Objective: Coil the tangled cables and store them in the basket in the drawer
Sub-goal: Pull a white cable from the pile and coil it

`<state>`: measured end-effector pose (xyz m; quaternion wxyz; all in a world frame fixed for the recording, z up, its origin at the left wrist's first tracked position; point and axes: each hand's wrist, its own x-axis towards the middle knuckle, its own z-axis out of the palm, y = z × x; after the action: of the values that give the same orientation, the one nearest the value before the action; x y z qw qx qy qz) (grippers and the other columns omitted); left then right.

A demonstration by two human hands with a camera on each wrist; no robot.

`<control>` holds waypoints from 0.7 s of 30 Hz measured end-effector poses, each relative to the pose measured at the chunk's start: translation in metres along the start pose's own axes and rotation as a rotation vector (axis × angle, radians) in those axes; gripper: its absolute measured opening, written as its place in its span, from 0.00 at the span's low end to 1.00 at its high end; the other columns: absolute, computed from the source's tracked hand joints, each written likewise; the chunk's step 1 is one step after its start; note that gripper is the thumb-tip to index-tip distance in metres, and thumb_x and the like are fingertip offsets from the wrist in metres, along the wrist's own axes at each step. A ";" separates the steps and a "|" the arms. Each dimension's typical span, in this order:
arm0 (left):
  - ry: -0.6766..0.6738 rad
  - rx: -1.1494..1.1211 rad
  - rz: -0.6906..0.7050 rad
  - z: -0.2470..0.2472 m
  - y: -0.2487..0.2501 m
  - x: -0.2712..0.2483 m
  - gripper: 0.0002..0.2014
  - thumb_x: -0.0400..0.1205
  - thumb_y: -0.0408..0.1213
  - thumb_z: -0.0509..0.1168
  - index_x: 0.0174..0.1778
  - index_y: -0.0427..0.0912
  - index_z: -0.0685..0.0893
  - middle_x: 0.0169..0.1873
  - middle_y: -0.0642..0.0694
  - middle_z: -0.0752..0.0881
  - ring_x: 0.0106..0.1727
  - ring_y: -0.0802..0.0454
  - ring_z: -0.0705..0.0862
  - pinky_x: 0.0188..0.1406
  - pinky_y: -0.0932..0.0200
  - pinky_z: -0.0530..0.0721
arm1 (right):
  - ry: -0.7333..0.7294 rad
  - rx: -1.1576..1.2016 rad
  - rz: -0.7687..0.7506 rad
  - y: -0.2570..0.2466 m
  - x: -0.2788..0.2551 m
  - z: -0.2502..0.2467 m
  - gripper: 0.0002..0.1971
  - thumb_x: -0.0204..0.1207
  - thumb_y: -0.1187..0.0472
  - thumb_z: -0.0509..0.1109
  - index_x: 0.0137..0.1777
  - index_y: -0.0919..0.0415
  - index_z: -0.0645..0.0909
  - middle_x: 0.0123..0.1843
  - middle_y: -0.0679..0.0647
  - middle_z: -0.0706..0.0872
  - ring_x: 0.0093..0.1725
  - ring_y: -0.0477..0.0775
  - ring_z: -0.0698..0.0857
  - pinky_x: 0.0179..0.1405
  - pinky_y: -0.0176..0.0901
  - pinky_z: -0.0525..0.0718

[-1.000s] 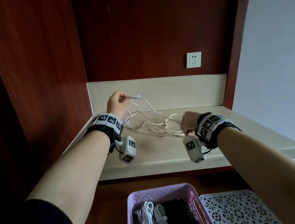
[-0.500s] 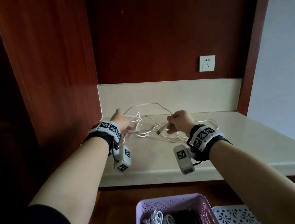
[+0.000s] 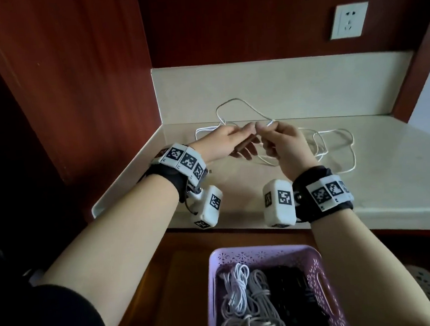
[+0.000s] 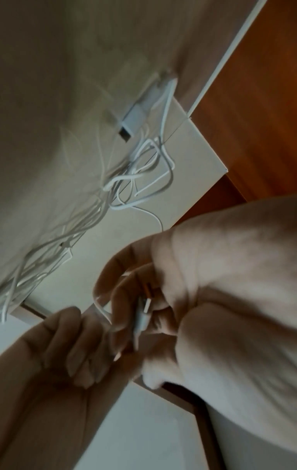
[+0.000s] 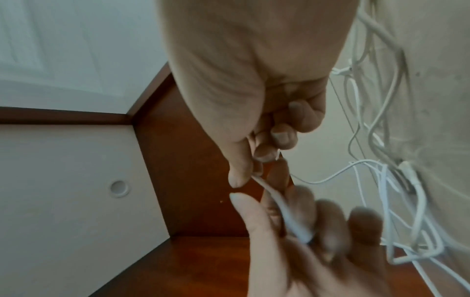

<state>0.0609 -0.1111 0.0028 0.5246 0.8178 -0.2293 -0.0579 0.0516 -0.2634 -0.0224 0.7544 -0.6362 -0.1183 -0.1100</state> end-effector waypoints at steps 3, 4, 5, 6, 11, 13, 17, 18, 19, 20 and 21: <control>-0.032 -0.028 0.063 0.006 0.000 -0.001 0.12 0.88 0.39 0.55 0.45 0.40 0.82 0.28 0.48 0.75 0.25 0.60 0.74 0.38 0.60 0.82 | 0.058 0.010 -0.028 0.002 0.000 -0.006 0.15 0.78 0.58 0.71 0.32 0.58 0.71 0.23 0.50 0.75 0.21 0.45 0.67 0.20 0.34 0.62; -0.039 -0.016 0.076 0.006 0.001 0.001 0.12 0.89 0.36 0.55 0.44 0.41 0.80 0.27 0.48 0.72 0.24 0.60 0.71 0.36 0.61 0.81 | 0.096 -0.028 -0.039 0.004 0.000 -0.008 0.14 0.77 0.56 0.72 0.35 0.57 0.71 0.26 0.52 0.75 0.22 0.46 0.68 0.20 0.34 0.64; -0.051 -0.006 0.084 0.007 0.002 0.002 0.12 0.89 0.34 0.53 0.44 0.40 0.79 0.27 0.48 0.71 0.24 0.60 0.70 0.35 0.63 0.80 | 0.133 -0.074 -0.054 0.006 0.001 -0.009 0.13 0.78 0.54 0.71 0.38 0.56 0.71 0.31 0.54 0.77 0.23 0.46 0.71 0.21 0.34 0.67; -0.061 0.000 0.082 0.008 0.003 0.003 0.11 0.89 0.32 0.52 0.45 0.39 0.77 0.27 0.48 0.72 0.24 0.60 0.71 0.34 0.65 0.80 | 0.163 -0.108 -0.074 0.008 0.000 -0.010 0.10 0.80 0.54 0.68 0.43 0.56 0.71 0.36 0.54 0.79 0.25 0.46 0.74 0.23 0.34 0.70; -0.189 -0.128 0.087 0.010 0.007 -0.002 0.10 0.88 0.27 0.51 0.54 0.37 0.78 0.28 0.54 0.84 0.35 0.59 0.81 0.43 0.67 0.79 | 0.004 -0.380 -0.168 0.012 0.000 -0.023 0.20 0.78 0.75 0.59 0.65 0.53 0.75 0.53 0.52 0.82 0.37 0.38 0.81 0.40 0.28 0.79; -0.251 -0.234 0.092 0.013 0.006 -0.007 0.08 0.87 0.28 0.53 0.52 0.35 0.78 0.32 0.51 0.87 0.40 0.55 0.85 0.48 0.63 0.81 | -0.013 -0.507 -0.223 0.010 0.001 -0.026 0.21 0.76 0.74 0.64 0.66 0.58 0.77 0.51 0.50 0.83 0.38 0.31 0.82 0.45 0.24 0.78; -0.359 -0.494 0.093 0.018 0.009 -0.024 0.07 0.85 0.28 0.52 0.51 0.34 0.76 0.40 0.42 0.90 0.40 0.48 0.89 0.48 0.57 0.85 | 0.053 -0.540 -0.277 0.006 0.000 -0.027 0.08 0.77 0.65 0.70 0.55 0.57 0.84 0.46 0.50 0.85 0.40 0.35 0.82 0.42 0.25 0.77; -0.398 -0.516 0.126 0.018 0.012 -0.028 0.08 0.86 0.27 0.50 0.50 0.34 0.74 0.41 0.41 0.90 0.40 0.48 0.89 0.47 0.57 0.85 | 0.053 -0.556 -0.288 0.006 -0.001 -0.026 0.05 0.77 0.63 0.70 0.51 0.58 0.85 0.47 0.51 0.84 0.42 0.38 0.81 0.43 0.26 0.77; -0.438 -0.537 0.172 0.018 0.015 -0.032 0.09 0.87 0.26 0.48 0.50 0.34 0.73 0.42 0.40 0.90 0.40 0.48 0.89 0.46 0.58 0.85 | 0.058 -0.563 -0.283 0.007 0.000 -0.025 0.04 0.78 0.62 0.70 0.48 0.61 0.86 0.49 0.51 0.82 0.44 0.40 0.81 0.44 0.27 0.77; -0.473 -0.559 0.218 0.018 0.017 -0.035 0.09 0.87 0.27 0.47 0.49 0.35 0.73 0.42 0.40 0.90 0.39 0.48 0.89 0.45 0.59 0.85 | 0.057 -0.559 -0.270 0.008 0.001 -0.025 0.06 0.78 0.61 0.70 0.47 0.63 0.86 0.51 0.52 0.81 0.48 0.43 0.83 0.48 0.30 0.79; -0.498 -0.591 0.258 0.018 0.020 -0.038 0.08 0.86 0.28 0.48 0.49 0.36 0.72 0.42 0.40 0.90 0.39 0.49 0.89 0.44 0.59 0.85 | 0.046 -0.526 -0.239 0.006 0.001 -0.025 0.07 0.78 0.59 0.70 0.48 0.63 0.86 0.54 0.53 0.82 0.52 0.48 0.84 0.53 0.37 0.81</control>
<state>0.0151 -0.1165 0.0065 0.6684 0.5573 -0.4236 -0.2513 0.0552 -0.2873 -0.0321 0.5476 -0.7889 -0.1427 -0.2396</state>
